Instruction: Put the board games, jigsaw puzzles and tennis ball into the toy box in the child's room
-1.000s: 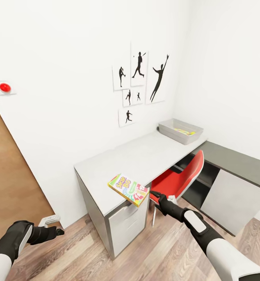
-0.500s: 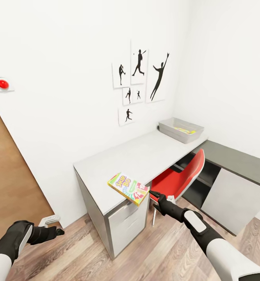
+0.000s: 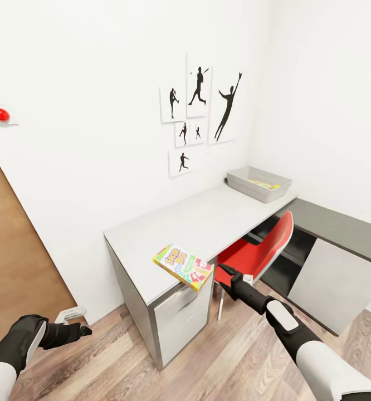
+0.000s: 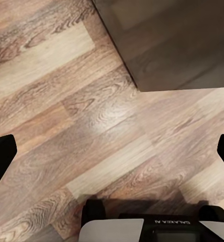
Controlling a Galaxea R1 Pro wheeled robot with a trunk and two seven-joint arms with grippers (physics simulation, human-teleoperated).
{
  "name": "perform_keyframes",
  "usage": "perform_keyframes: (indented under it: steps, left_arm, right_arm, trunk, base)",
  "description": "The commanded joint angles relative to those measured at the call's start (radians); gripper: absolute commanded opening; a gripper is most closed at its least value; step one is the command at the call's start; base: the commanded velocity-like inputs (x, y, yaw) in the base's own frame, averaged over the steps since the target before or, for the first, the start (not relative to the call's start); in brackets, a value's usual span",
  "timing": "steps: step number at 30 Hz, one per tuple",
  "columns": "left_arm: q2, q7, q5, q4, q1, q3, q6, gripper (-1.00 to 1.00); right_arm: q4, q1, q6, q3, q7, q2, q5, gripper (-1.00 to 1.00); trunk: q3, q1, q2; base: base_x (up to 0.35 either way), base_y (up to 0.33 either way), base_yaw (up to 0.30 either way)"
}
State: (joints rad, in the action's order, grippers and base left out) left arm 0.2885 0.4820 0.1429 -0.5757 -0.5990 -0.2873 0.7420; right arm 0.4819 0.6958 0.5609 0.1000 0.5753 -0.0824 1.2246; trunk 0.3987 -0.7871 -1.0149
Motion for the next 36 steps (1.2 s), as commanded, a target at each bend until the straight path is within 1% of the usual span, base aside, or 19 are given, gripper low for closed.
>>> perform_keyframes:
  steps: [1,8,11,14,15,18,20,25,34,36]
  left_arm:
    - [-0.001,0.009,0.011,-0.001,-0.001,-0.006,0.004,1.0]
    - [-0.002,0.009,0.011,-0.001,-0.001,-0.006,0.004,1.0]
    - [-0.002,0.009,0.011,-0.001,-0.001,-0.006,0.004,1.0]
    - [-0.002,0.009,0.011,-0.001,-0.001,-0.006,0.004,1.0]
    - [-0.002,0.009,0.011,-0.001,-0.001,-0.006,0.004,1.0]
    - [-0.002,0.009,0.011,-0.001,-0.001,-0.006,0.003,1.0]
    - [-0.002,0.009,0.011,-0.001,-0.001,-0.006,0.003,1.0]
    - [-0.002,0.009,0.011,-0.001,-0.001,-0.006,0.003,1.0]
    - [-0.002,0.009,0.011,-0.001,-0.001,-0.006,0.003,1.0]
    - [-0.002,0.009,0.011,-0.001,-0.001,-0.006,0.003,1.0]
  right_arm:
    - [0.0,0.001,0.001,0.001,0.004,0.0,0.007,1.0]
    - [-0.005,0.0,0.002,-0.007,0.002,-0.001,0.008,1.0]
    - [-0.029,-0.001,0.002,-0.01,0.001,-0.001,0.009,1.0]
    - [-0.063,0.0,0.003,-0.033,0.0,-0.001,0.009,1.0]
    - [-0.071,0.0,0.003,-0.047,0.0,-0.001,0.01,1.0]
    - [-0.081,-0.001,0.006,-0.078,0.0,0.0,0.01,1.0]
    - [-0.084,-0.001,0.007,-0.089,0.0,0.0,0.01,1.0]
    - [-0.086,-0.001,0.007,-0.097,0.0,0.004,0.01,1.0]
    - [-0.086,-0.001,0.007,-0.096,0.0,0.011,0.01,1.0]
    - [-0.086,-0.001,0.007,-0.095,0.0,0.012,0.01,1.0]
  trunk:
    - [0.004,-0.004,-0.008]
    - [0.026,-0.031,-0.057]
    - [0.036,-0.042,-0.078]
    - [0.045,-0.054,-0.099]
    - [0.048,-0.058,-0.106]
    - [0.058,-0.069,-0.127]
    - [0.064,-0.077,-0.141]
    - [0.08,-0.096,-0.176]
    - [0.108,-0.131,-0.239]
    - [0.108,-0.131,-0.239]
  base:
    - [0.0,0.0,0.0]
    - [0.0,0.0,0.0]
    - [0.0,0.0,0.0]
    - [0.0,0.0,0.0]
    - [0.0,0.0,0.0]
    - [0.0,0.0,0.0]
    - [0.0,0.0,0.0]
    - [0.0,0.0,0.0]
    - [0.0,0.0,0.0]
    - [0.0,0.0,0.0]
